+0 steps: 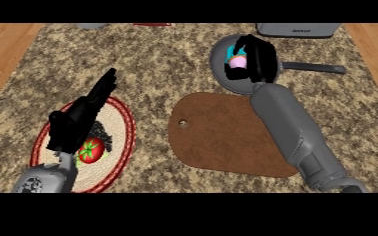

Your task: Pick the cupcake from the cutting board and place it in the pan

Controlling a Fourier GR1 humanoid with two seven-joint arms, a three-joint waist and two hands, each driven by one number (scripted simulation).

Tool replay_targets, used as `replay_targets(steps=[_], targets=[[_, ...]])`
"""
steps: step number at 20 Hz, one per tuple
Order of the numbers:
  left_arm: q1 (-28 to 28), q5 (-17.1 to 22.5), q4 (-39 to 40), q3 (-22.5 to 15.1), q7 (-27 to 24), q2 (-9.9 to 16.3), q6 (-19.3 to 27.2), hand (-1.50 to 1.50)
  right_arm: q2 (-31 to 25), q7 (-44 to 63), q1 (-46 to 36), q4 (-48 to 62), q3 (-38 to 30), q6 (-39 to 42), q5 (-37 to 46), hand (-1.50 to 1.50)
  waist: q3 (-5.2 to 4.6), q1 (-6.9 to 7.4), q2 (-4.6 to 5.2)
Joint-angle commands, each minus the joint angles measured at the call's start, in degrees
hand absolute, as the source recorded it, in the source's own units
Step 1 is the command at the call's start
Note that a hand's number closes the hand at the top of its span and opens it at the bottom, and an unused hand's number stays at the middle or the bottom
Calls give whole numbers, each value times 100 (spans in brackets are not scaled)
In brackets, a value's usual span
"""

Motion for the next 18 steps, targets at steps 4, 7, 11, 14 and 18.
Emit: replay_targets(steps=[4,7,11,14,18], targets=[[-286,-170,213,-50,-53,-111,1,0,-132,-1139,-422,1307,-643,-441,-338,150,4,71,51],[-446,75,231,175,95,46,-152,0,-472,113,-657,1839,-861,173,-417,150,-3,147,91],[-573,-44,414,6,-170,-142,-127,0,-500,-179,-834,2239,-859,921,-463,-150,10,249,158],[-476,-78,395,2,-153,-125,-123,0,-781,-696,-857,2134,-1150,1163,-750,-150,18,302,179],[-452,-96,296,21,-158,-90,-124,0,-546,-1418,-654,1804,-1715,1019,-1350,-150,29,308,173]])
